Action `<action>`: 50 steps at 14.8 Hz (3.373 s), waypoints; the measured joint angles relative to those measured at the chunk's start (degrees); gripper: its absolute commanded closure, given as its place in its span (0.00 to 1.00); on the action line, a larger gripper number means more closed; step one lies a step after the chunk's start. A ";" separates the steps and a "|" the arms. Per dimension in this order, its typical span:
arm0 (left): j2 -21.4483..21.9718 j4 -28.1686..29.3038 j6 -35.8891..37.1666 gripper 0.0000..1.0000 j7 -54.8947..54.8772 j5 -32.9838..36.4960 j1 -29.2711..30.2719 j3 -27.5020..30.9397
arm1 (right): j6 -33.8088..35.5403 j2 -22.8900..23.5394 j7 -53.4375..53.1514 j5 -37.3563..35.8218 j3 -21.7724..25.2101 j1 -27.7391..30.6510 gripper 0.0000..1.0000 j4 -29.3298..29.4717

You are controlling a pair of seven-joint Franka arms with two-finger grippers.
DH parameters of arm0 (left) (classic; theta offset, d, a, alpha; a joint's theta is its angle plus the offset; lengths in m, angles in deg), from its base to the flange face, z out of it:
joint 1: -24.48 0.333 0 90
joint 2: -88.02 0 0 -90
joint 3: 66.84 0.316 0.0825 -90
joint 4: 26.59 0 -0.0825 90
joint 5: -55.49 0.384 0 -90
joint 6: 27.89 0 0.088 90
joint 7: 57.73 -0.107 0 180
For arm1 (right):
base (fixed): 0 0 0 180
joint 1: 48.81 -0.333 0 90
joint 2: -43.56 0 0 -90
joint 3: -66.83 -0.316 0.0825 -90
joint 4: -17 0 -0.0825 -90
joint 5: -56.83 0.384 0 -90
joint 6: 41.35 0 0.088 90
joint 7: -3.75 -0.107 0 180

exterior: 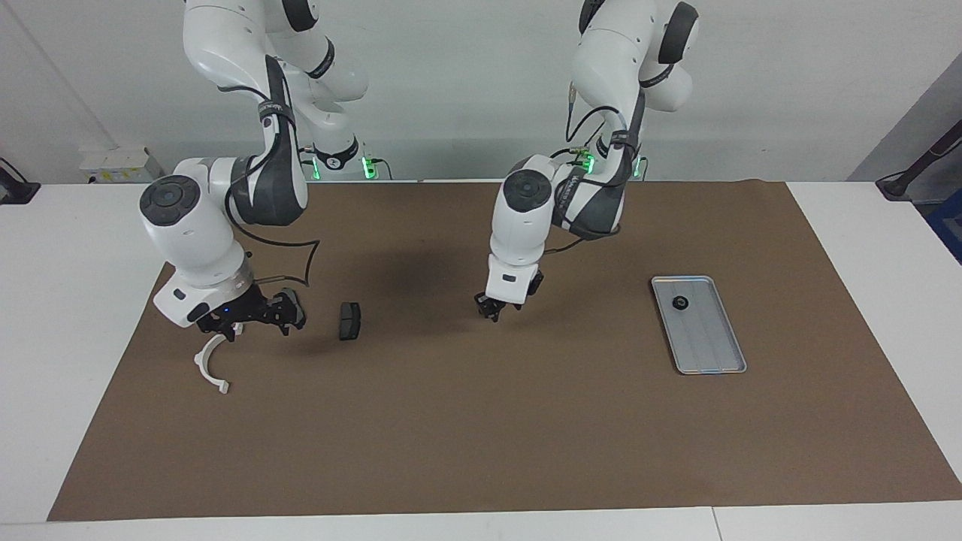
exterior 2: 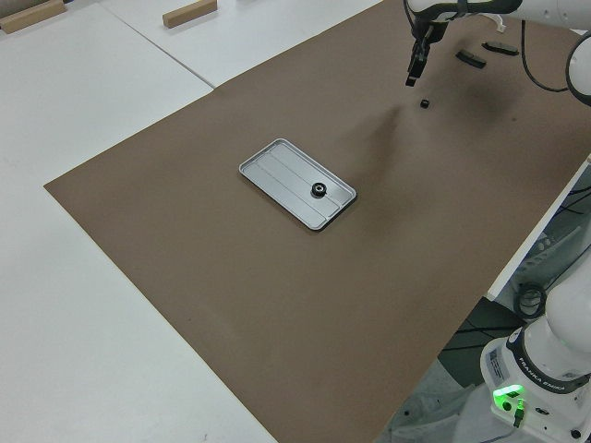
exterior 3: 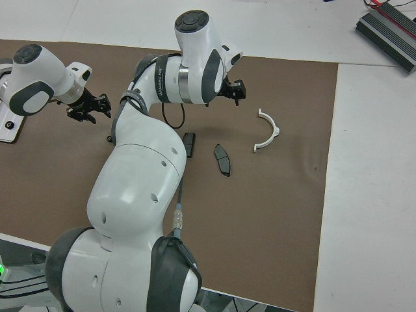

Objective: Pick bearing gear from pile to tray
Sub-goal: 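Reach the left gripper to the center gear and grasp it, then lift the gear with the left gripper while the right gripper returns to rest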

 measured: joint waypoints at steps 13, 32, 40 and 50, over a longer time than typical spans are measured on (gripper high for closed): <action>-4.93 -3.82 5.53 0.45 1.76 0.03 -2.17 0.17 | -0.04 -0.39 0.11 0.01 -0.41 2.88 0.01 0.23; 1.04 7.83 -3.85 0.49 2.02 0.03 -2.27 0.23 | 0.33 -0.52 0.24 0.01 -0.77 1.80 0.01 0.73; 1.35 9.48 -5.61 0.58 2.02 0.03 -2.54 0.14 | 12.94 -8.32 0.24 0.03 -0.88 1.56 0.00 6.47; 2.52 11.29 -6.99 1.00 2.03 0.04 -3.17 0.14 | 22.91 -19.23 0.24 0.18 -2.25 1.28 0.00 6.12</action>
